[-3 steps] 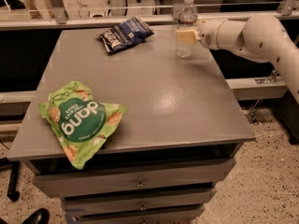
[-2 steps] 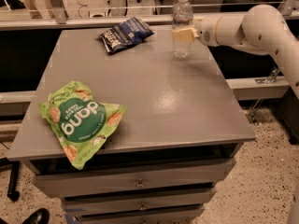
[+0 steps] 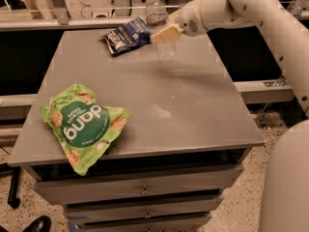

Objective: Knock water bottle over

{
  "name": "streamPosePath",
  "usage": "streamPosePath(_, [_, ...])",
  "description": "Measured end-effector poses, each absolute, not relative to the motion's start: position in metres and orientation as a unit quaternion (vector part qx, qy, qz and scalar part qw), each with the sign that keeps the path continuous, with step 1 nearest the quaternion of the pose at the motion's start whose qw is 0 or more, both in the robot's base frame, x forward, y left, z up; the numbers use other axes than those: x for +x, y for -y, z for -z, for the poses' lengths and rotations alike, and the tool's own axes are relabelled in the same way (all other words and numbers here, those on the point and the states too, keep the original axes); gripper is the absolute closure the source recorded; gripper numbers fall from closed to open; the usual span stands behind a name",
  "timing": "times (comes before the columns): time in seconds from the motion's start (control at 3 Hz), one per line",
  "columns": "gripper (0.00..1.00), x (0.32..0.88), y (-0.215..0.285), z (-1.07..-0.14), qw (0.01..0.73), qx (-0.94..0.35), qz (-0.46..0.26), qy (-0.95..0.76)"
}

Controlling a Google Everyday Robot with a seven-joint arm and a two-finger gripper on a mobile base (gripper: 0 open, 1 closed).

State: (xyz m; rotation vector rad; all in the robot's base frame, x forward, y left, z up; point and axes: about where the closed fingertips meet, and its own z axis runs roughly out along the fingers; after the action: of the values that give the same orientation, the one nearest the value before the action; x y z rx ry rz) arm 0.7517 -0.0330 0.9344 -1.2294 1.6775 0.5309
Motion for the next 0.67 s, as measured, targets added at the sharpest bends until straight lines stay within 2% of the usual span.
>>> streamPosePath(0.33, [1.0, 0.701, -0.001, -0.923, 0.391, -0.622, -0.183, -0.653])
streamPosePath(0.67, [1.0, 0.642, -0.006, -0.899, 0.285, -0.727, -0.117, -0.614])
